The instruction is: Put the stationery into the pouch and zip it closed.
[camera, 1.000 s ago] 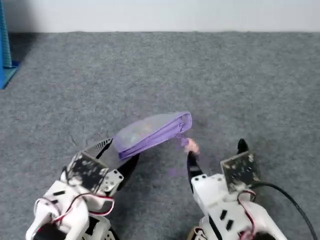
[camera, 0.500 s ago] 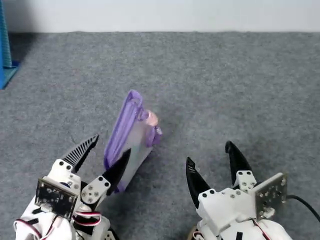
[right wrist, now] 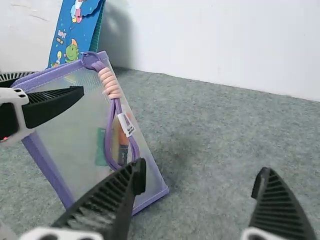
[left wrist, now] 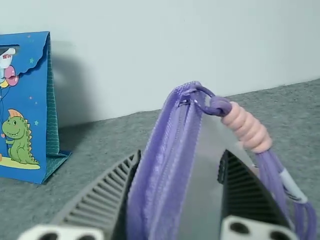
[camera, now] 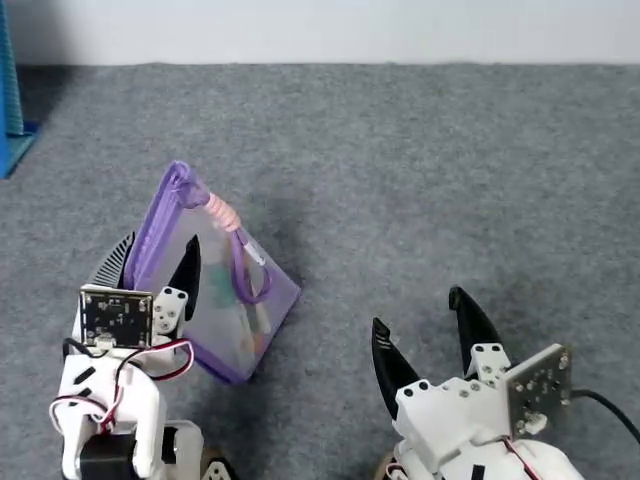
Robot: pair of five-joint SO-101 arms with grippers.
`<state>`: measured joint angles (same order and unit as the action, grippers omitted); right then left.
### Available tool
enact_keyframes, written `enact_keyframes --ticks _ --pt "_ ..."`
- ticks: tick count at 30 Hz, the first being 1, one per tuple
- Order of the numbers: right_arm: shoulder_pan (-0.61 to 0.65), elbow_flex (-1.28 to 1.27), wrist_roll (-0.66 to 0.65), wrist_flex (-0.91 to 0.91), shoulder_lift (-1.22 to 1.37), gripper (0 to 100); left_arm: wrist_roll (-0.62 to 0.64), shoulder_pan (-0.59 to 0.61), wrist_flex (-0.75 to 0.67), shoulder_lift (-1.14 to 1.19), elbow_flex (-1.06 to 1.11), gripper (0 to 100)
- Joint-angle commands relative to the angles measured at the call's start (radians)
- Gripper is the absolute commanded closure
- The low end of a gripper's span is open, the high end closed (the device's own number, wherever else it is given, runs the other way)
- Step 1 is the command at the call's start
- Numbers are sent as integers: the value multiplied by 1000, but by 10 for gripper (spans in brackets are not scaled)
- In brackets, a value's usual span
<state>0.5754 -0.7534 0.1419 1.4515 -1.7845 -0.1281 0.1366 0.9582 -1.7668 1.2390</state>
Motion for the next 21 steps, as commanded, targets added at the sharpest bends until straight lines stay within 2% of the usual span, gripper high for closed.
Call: enact_keyframes --ticks 1,9,16,19,21 --pt "4 37 9 4 16 676 14 11 -11 3 -61 759" --pt "2 -51 9 -5 8 677 161 12 101 3 -277 760" --pt "2 -68 8 -5 7 677 183 11 189 2 -367 764" --pt "-5 -72 5 1 7 683 181 11 245 2 -337 827" --pt "-48 -74 5 2 7 734 181 6 264 2 -309 887"
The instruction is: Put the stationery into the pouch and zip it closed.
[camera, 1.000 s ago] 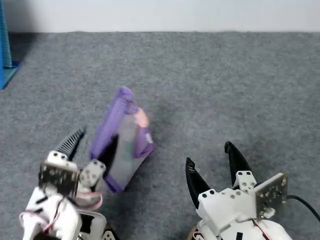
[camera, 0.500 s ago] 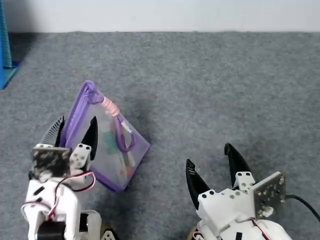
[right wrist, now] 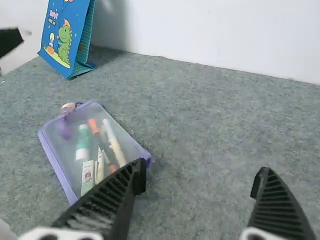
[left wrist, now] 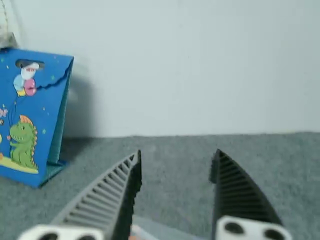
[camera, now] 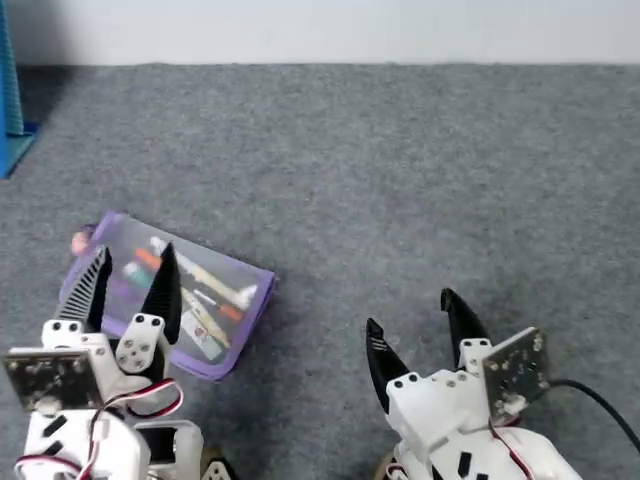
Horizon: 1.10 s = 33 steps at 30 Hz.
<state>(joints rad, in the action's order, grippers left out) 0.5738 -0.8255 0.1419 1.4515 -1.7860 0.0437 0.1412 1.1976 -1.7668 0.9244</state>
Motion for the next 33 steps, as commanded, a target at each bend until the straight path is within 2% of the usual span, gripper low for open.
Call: enact_keyframes --ticks 1,5,8,13,21,24,33 --pt "-77 -2 3 -1 8 777 9 0 31 2 13 908" --pt "-202 -2 3 -5 8 989 11 -2 38 2 25 939" --pt "-265 -8 6 12 8 947 11 -2 46 2 56 938" --pt "-323 -132 5 13 8 946 11 -2 48 2 180 938" --pt "-437 -353 5 -136 8 946 9 -2 43 2 312 944" --pt "-440 -439 5 -186 8 946 8 -28 43 0 348 988" --pt "-440 -605 9 -223 8 946 12 -78 -40 0 544 987"
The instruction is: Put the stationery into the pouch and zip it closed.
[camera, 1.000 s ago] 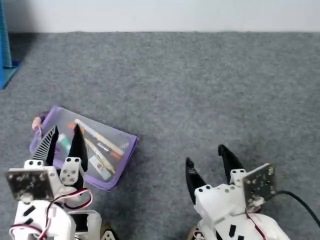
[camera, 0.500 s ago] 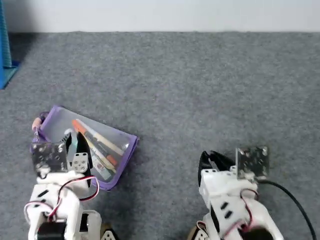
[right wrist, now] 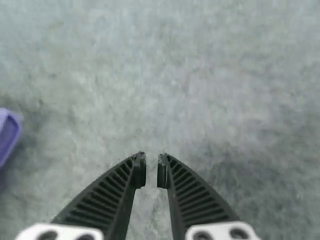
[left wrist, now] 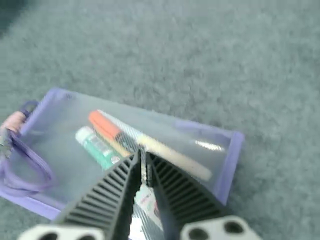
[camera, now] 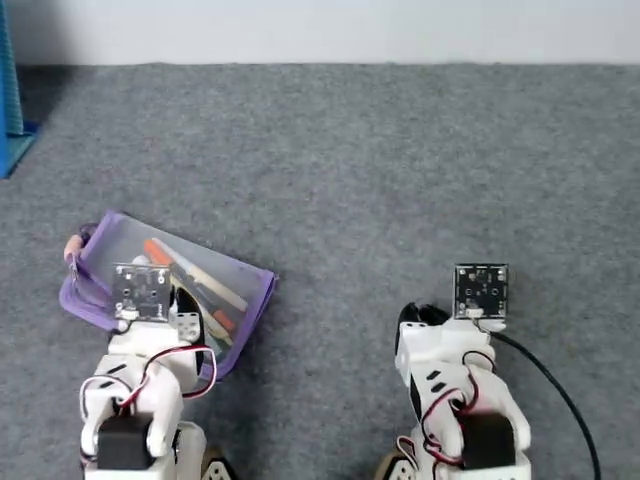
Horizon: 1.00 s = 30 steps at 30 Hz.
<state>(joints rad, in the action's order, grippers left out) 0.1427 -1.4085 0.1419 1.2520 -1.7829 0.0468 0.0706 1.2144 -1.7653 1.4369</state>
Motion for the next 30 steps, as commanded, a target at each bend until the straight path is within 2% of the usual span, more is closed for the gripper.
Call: enact_keyframes --ticks 1,7,12,17,26,30 --pt "-8 -43 9 -24 5 946 9 -8 -78 -2 58 987" --pt "-15 -130 5 -24 5 946 8 -8 -210 -2 206 987" --pt "-15 -255 3 -113 5 945 6 0 -227 0 249 987" --pt "-16 -276 3 -133 5 944 8 0 -218 5 249 987" --pt "-15 -276 3 18 5 944 11 0 -44 2 249 987" --pt "-15 -276 3 21 5 945 9 0 -40 2 249 987"
